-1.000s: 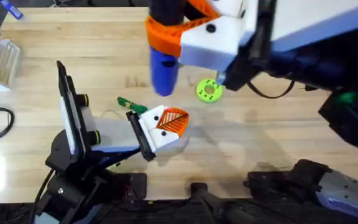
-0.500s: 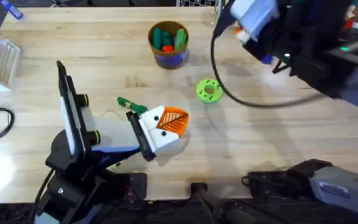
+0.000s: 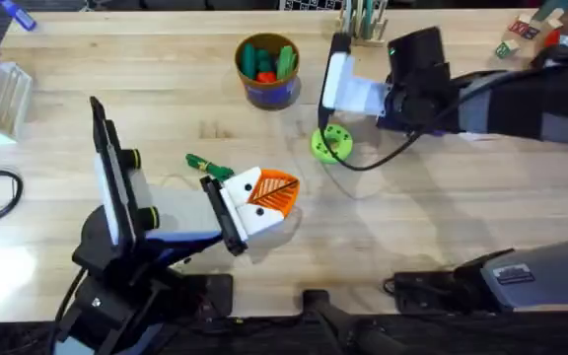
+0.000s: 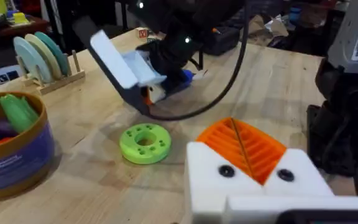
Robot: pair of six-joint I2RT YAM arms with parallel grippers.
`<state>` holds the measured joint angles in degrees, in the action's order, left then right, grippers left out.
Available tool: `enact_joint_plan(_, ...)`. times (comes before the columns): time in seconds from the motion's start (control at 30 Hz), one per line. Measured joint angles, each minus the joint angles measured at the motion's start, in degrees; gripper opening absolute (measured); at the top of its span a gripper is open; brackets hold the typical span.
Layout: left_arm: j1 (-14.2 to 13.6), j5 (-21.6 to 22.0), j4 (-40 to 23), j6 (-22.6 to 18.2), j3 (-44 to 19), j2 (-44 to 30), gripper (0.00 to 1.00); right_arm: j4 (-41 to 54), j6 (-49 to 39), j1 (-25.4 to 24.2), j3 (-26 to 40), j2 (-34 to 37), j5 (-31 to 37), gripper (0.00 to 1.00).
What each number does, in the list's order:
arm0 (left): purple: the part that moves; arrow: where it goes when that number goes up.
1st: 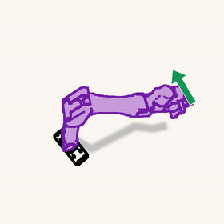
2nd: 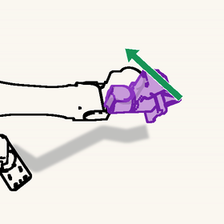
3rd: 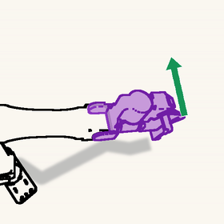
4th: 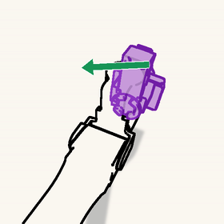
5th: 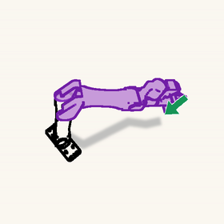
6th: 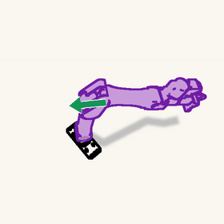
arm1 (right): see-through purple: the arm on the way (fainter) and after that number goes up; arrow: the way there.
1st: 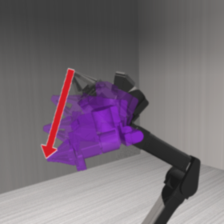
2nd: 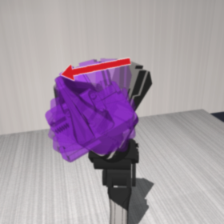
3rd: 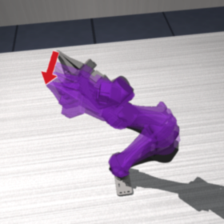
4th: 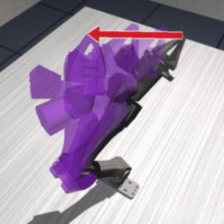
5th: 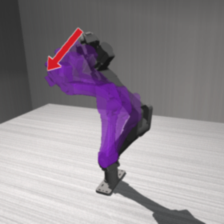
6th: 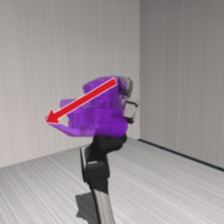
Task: Pick up the gripper from the table and insert it into the empty holder that is missing its gripper. Then pick up a screw, insert it into the mounting hole, and use the screwdriver to tighten it. Finally, clean up the table by picking up the vegetable and placing it into the bucket.
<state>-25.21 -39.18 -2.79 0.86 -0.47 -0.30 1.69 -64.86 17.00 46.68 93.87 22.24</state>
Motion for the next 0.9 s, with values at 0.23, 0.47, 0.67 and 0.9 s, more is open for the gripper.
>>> enact_joint_plan(0.23, 0.00, 0.02, 0.00, 0.00, 0.00, 0.00, 0.013, 6.36, -0.78, 0.24, 2.22, 0.62, 0.52, 0.492)
enact_joint_plan(0.47, 0.00, 0.01, 0.00, 0.00, 0.00, 0.00, 0.013, 8.25, 0.45, 0.82, 3.76, -0.27, 0.97, 0.986)
enact_joint_plan(0.67, 0.00, 0.02, 0.00, -0.05, 0.00, 0.00, 0.453, 10.30, 7.66, 3.65, 3.48, -1.48, 1.14, 0.989)
enact_joint_plan(0.9, 0.00, 0.02, 0.00, 0.02, 0.00, -0.01, 0.987, 18.17, 20.79, 6.51, 3.44, -7.23, -3.37, 0.989)
